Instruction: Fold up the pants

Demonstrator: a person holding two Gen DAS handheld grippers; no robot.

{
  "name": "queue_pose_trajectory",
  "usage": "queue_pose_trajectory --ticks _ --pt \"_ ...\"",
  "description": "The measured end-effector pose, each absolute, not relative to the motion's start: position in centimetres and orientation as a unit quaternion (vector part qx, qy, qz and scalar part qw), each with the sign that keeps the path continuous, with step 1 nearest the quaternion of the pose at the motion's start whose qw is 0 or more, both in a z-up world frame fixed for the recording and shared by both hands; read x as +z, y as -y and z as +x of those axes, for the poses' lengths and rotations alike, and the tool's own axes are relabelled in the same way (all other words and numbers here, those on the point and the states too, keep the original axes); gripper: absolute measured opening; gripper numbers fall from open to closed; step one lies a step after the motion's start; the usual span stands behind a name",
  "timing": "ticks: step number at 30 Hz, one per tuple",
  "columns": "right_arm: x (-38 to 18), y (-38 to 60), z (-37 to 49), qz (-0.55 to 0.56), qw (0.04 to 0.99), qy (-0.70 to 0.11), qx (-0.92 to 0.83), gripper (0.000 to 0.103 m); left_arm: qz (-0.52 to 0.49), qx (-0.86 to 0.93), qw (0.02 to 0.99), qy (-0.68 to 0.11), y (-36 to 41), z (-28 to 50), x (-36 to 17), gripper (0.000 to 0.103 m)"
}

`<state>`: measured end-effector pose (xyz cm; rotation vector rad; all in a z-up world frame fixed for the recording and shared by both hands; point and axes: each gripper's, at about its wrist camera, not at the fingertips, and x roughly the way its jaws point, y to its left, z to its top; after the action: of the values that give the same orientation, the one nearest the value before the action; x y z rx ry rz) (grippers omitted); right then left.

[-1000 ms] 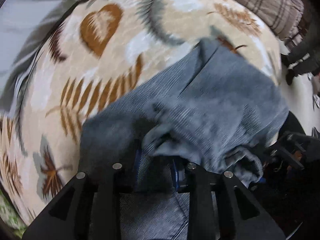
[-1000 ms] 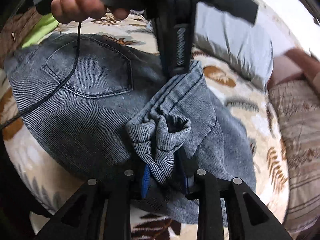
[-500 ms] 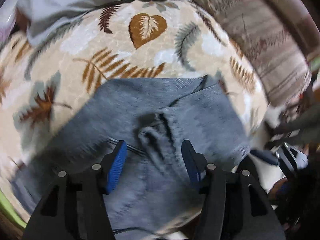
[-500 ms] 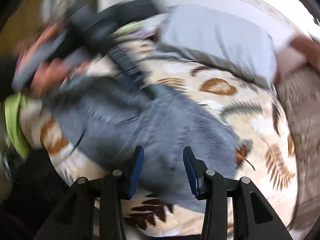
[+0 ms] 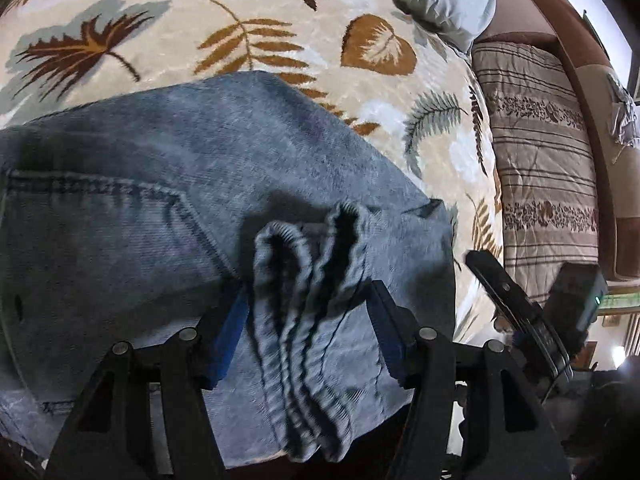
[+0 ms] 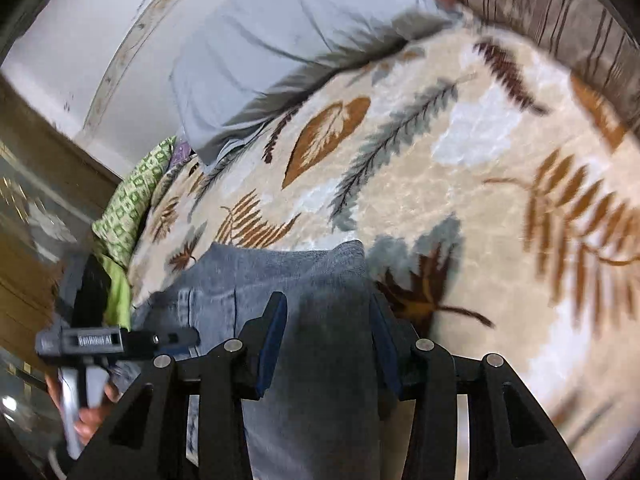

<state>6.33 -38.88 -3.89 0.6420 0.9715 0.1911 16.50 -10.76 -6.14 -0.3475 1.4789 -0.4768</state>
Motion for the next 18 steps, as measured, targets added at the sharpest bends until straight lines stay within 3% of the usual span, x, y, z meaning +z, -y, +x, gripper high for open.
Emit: queue_pose_trajectory --ticks 6,7,8,10,13,18 --pt "-7.2 38.4 9.2 0.319 0.803 -0.491 0.107 0.043 -0.166 -0.216 0.696 -0.664 12.1 17.1 -6.8 0.059" --pt "-7.3 38.2 9.2 0.317 0.802 -0.494 0.109 0.028 -0.165 -0.214 0.698 -0.663 12.2 17.0 -6.9 0.057" --pt "-7.3 37.9 9.4 0.311 0.805 -0.491 0.117 0.011 -0.167 -0.216 0.698 -0.662 12.4 16.9 -6.7 0.040" --pt "-6.0 37.4 9.4 0.286 0.821 -0.478 0.128 0.009 -0.159 -0.217 0.702 -0.659 12.8 16.7 -6.3 0.024" --pt "-4.2 37.0 9.0 0.246 0.850 -0.446 0.134 0.009 -0.109 -0.195 0.733 -0.642 13.6 16.5 -5.7 0.024" --pt "-6.3 36.6 9.4 0.203 0.850 -0.471 0.117 0.009 -0.062 -0.179 0.748 -0.636 14.7 16.1 -6.9 0.026"
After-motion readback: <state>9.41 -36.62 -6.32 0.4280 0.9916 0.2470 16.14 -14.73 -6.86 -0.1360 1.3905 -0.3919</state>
